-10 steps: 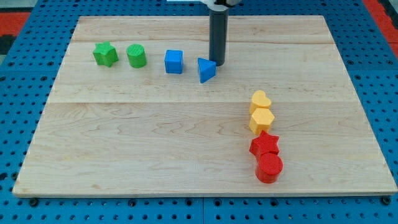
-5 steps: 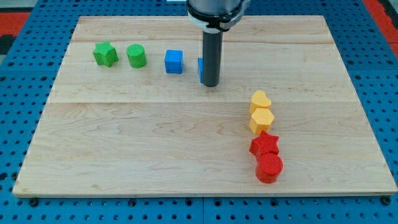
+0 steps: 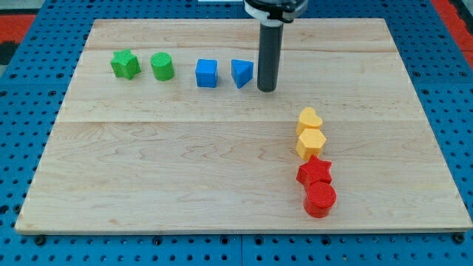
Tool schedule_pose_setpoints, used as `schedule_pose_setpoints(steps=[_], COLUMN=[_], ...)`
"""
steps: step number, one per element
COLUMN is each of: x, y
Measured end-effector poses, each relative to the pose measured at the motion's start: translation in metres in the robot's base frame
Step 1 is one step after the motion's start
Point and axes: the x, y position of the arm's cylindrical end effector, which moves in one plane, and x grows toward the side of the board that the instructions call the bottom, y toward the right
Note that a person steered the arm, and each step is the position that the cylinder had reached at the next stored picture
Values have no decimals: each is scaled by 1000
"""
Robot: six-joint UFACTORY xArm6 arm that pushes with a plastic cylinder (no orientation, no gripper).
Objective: Align the blue blocks horizontally at the right side of the green blocks
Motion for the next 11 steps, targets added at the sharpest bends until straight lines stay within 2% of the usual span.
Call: schedule_pose_setpoints(steps=[1, 2, 3, 4, 6, 10, 11], x=[31, 23, -11, -15, -14, -21, 6], y=[-33, -93, -108, -87, -81, -92, -39])
